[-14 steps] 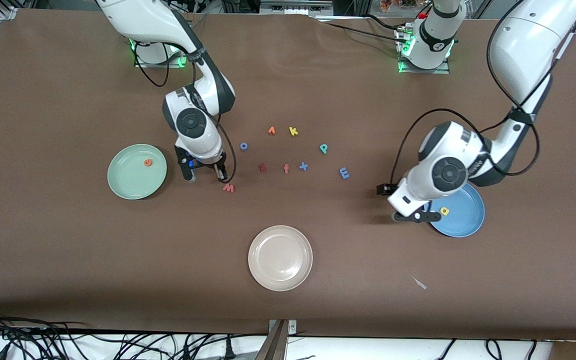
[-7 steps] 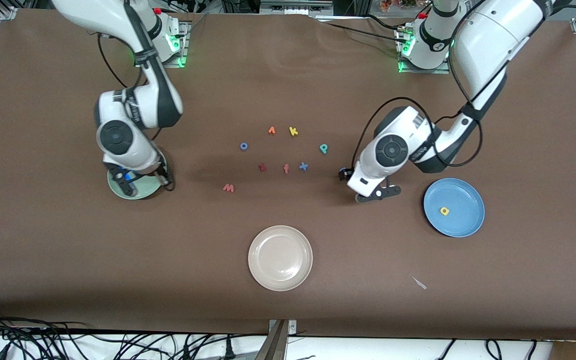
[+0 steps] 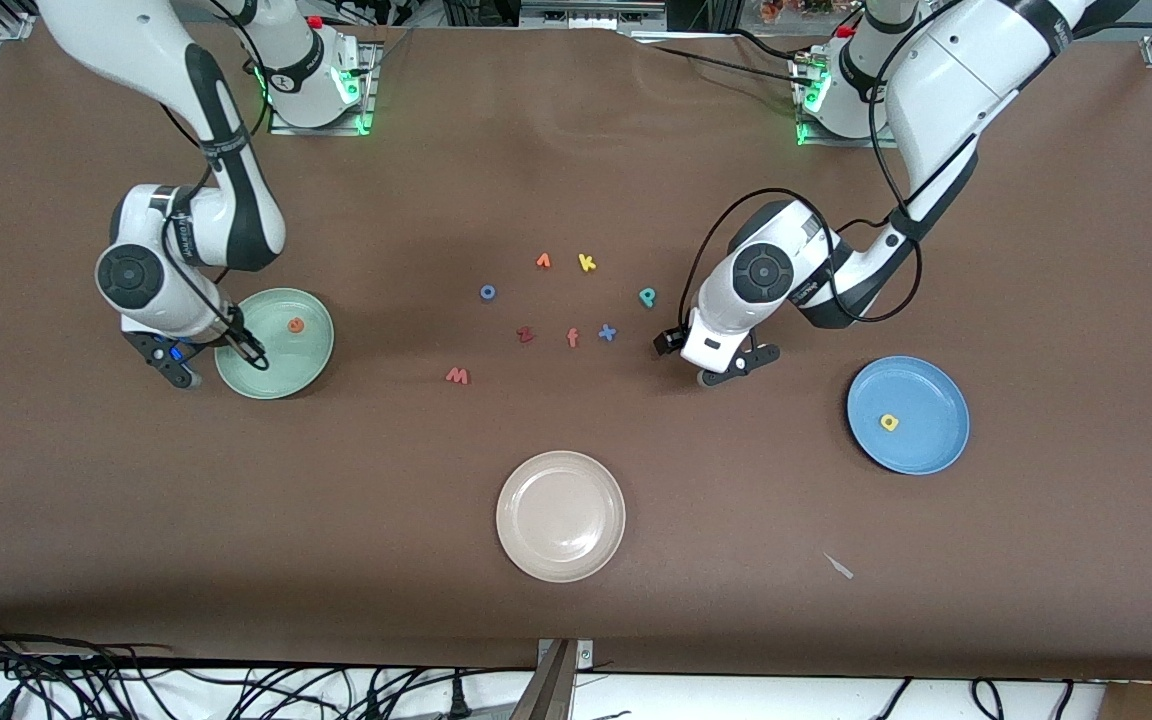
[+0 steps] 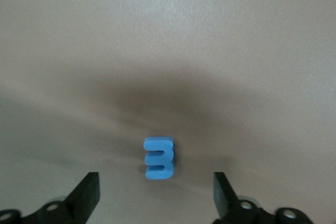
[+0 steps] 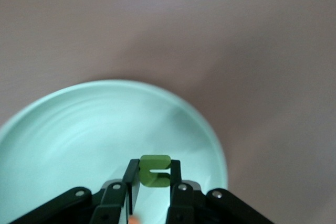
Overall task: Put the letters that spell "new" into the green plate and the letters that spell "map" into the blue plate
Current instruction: 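Place the green n on the green plate while the left gripper grasps the blue m, then drop the blue m on the blue plate while the right gripper grasps the pink w, then place the pink w on the green plate while the left gripper grasps the teal p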
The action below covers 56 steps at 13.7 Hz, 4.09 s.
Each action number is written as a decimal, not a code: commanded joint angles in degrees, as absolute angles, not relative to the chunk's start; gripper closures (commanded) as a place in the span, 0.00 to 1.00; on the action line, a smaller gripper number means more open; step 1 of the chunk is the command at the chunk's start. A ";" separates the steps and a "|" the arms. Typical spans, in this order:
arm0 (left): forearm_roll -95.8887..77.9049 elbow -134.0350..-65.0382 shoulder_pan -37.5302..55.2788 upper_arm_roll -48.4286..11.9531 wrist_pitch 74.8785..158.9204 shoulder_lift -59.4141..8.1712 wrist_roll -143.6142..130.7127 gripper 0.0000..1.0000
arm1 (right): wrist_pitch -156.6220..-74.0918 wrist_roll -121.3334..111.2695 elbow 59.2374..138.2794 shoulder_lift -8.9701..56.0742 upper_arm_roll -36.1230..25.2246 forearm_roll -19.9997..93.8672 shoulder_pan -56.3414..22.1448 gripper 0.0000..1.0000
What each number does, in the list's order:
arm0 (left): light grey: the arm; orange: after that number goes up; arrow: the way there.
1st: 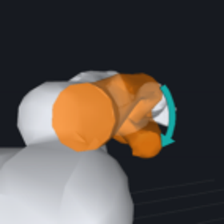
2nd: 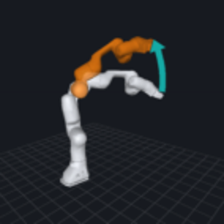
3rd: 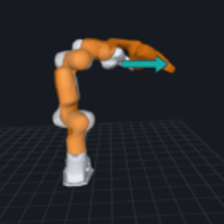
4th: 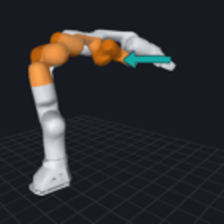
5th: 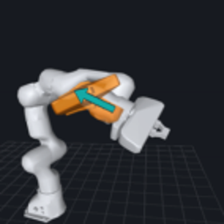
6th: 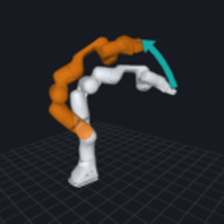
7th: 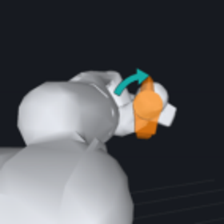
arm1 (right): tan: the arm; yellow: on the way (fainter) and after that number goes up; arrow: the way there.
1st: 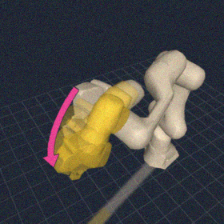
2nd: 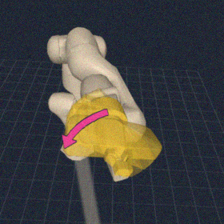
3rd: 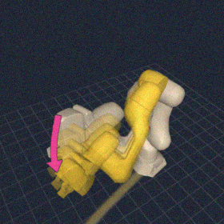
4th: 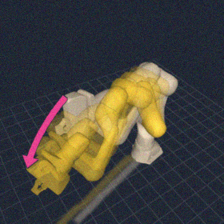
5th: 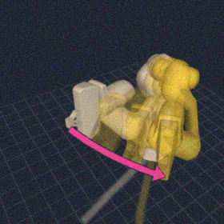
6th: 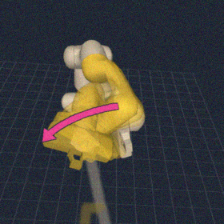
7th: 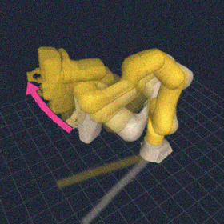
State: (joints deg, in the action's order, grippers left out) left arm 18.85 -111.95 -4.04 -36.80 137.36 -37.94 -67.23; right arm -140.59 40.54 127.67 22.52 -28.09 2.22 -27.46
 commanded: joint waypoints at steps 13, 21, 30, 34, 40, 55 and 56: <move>25.14 -110.83 -2.55 -35.33 139.22 -40.69 -73.04 0.86 | -126.83 49.95 110.42 22.04 -9.94 6.23 -27.25 0.00; 24.61 -100.21 -3.33 -36.12 120.70 -38.85 -62.95 1.00 | -128.49 76.75 100.65 33.38 -7.73 6.33 -33.83 0.00; 25.05 -98.61 -20.89 -35.77 112.68 -36.04 -19.47 1.00 | -131.92 107.93 96.15 40.69 -7.73 6.42 -35.68 0.17; 29.07 -98.61 -29.34 -35.51 113.38 -36.91 -4.41 0.99 | -133.94 109.42 96.33 41.40 -7.73 6.50 -35.86 0.22; 34.02 -98.35 -30.50 -35.50 116.99 -39.56 -1.93 0.00 | -135.79 110.65 96.50 42.01 -6.94 6.50 -36.65 0.32; 30.75 -121.90 -25.86 -56.16 132.54 -30.76 -55.50 0.00 | -119.36 80.46 100.00 30.25 -18.88 6.41 -35.86 0.75; 31.63 -121.90 -23.32 -55.99 132.97 -31.28 -59.20 0.00 | -120.05 77.90 102.72 28.67 -19.68 6.42 -35.86 0.75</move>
